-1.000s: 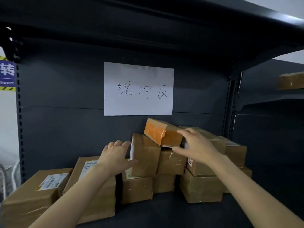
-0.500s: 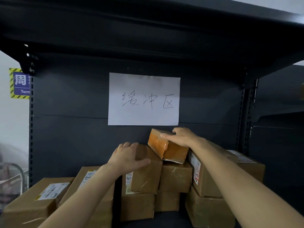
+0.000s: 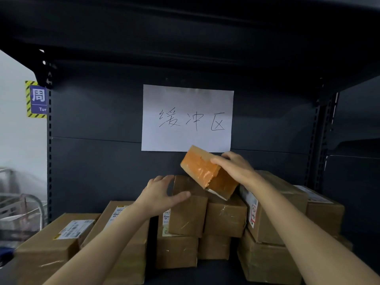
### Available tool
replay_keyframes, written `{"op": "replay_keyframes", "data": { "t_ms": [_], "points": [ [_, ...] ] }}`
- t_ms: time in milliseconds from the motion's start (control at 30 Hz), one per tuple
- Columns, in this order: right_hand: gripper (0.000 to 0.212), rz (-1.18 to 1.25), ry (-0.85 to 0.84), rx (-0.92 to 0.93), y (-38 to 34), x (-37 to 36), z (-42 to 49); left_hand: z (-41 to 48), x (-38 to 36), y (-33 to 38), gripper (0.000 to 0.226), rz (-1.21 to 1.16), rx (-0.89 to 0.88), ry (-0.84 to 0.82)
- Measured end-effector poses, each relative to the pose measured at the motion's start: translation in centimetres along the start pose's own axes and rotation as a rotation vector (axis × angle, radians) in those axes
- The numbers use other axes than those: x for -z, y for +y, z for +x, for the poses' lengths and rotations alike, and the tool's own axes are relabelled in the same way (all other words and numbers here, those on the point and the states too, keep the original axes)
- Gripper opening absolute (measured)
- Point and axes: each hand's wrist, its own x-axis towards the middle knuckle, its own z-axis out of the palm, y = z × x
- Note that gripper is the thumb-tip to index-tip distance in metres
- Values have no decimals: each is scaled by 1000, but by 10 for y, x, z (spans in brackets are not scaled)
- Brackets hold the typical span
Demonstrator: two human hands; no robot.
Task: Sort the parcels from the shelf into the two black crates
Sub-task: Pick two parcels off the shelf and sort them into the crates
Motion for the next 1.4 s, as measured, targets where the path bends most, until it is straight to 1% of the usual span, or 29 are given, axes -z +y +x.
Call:
{"op": "replay_keyframes", "data": {
  "t_ms": [67, 133, 233, 300, 333, 400, 433, 500, 533, 567, 600, 667, 700, 733, 800, 867, 967, 1033, 1100, 1167, 1267, 1400],
  "points": [
    [50, 154, 44, 49, -3, -3, -11, -3, 1, -3, 80, -81, 5, 28],
    [42, 285, 80, 96, -8, -8, -24, -9, 3, -5, 75, -166, 7, 66],
    [30, 504, 69, 136, -19, -20, -42, -17, 7, -6, 69, -261, 3, 102],
    [38, 649, 43, 143, -25, -32, -51, -24, 10, -7, 68, -351, 5, 97],
    [44, 707, 27, 137, -27, -39, -56, -29, 12, -6, 61, -399, 7, 95],
    [55, 801, -8, 122, -31, -53, -65, -38, 15, -5, 35, -503, 31, 88],
    [55, 849, -23, 111, -33, -59, -68, -42, 16, -4, 28, -559, 33, 85],
    [46, 965, -51, 76, -34, -72, -72, -51, 19, -6, 30, -653, 39, 54],
    [38, 1030, -67, 58, -36, -78, -75, -56, 21, -8, 34, -692, 47, 39],
    [29, 1087, -87, 42, -38, -83, -77, -60, 24, -9, 41, -730, 56, 30],
    [26, 1122, -114, 26, -40, -87, -79, -64, 27, -10, 50, -766, 70, 25],
    [29, 1141, -164, -4, -42, -96, -81, -70, 33, -17, 65, -859, 108, 37],
    [30, 1132, -178, -15, -45, -100, -83, -73, 36, -21, 65, -908, 120, 67],
    [29, 1105, -180, -15, -45, -105, -84, -76, 38, -26, 62, -951, 128, 103],
    [25, 1001, -166, 27, -45, -116, -84, -81, 42, -36, 46, -998, 156, 164],
    [24, 889, -139, 89, -47, -127, -86, -88, 46, -46, 35, -1019, 192, 185],
    [26, 705, -95, 118, -51, -144, -91, -100, 49, -64, 25, -1049, 218, 205],
    [26, 624, -78, 120, -50, -156, -93, -108, 50, -74, 24, -1001, 216, 226],
    [26, 636, -108, 95, -50, -167, -95, -114, 50, -82, 27, -965, 215, 248],
    [27, 675, -182, 48, -50, -175, -97, -117, 50, -89, 34, -934, 227, 248],
    [30, 707, -296, -11, -50, -185, -97, -120, 48, -99, 41, -900, 240, 193],
    [28, 706, -314, -83, -45, -198, -92, -117, 44, -110, 46, -898, 246, 131]
  ]
}}
